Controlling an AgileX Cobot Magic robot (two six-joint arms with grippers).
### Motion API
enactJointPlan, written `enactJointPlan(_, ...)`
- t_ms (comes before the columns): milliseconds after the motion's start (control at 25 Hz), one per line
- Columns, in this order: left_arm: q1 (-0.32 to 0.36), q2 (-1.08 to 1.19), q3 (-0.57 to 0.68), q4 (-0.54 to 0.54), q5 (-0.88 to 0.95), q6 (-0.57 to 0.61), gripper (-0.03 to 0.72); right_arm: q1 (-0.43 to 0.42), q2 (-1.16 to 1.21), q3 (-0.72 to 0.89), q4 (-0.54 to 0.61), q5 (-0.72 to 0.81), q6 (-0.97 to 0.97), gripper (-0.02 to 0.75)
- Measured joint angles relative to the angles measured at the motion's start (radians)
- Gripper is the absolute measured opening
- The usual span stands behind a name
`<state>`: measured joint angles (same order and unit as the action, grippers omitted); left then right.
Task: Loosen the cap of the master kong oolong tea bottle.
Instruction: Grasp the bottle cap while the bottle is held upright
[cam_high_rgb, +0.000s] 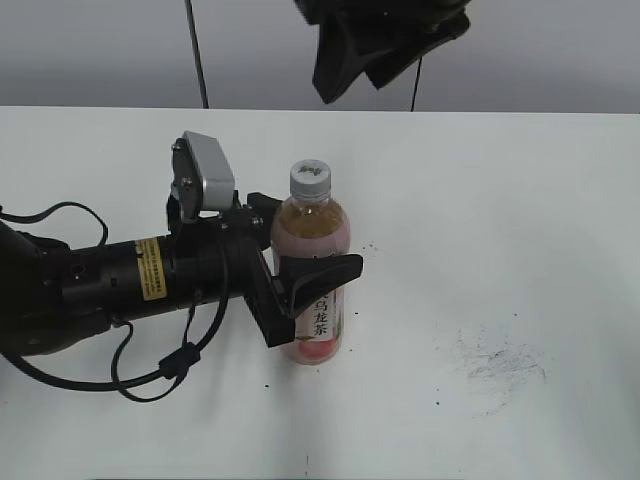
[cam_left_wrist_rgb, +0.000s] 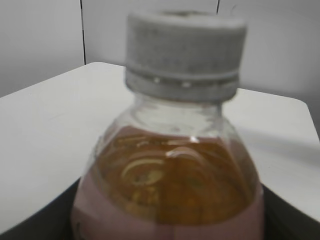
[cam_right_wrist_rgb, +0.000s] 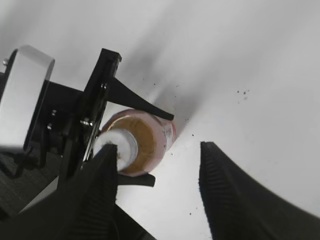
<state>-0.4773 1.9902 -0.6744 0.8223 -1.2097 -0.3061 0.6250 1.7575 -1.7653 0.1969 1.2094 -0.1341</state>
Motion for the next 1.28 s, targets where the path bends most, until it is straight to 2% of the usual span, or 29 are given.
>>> enactJointPlan(120, 0.0, 0.0, 0.0, 0.0, 0.0, 0.0, 0.445, 0.061, 0.038, -0.031, -0.075, 0.0, 0.065, 0.396)
enactJointPlan(280, 0.0, 0.0, 0.0, 0.0, 0.0, -0.001, 0.445, 0.103, 0.062, -0.033, -0.107, 0.008, 0.12, 0.396)
enactJointPlan(560, 0.0, 0.0, 0.0, 0.0, 0.0, -0.001, 0.445, 0.108, 0.111, -0.033, -0.125, 0.01, 0.147, 0.396)
enactJointPlan(800, 0.0, 0.0, 0.0, 0.0, 0.0, -0.001, 0.445, 0.108, 0.135, -0.033, -0.071, 0.01, 0.15, 0.396)
enactJointPlan(1280, 0.0, 0.0, 0.0, 0.0, 0.0, -0.001, 0.445, 0.108, 0.129, 0.03, -0.052, 0.012, 0.15, 0.398)
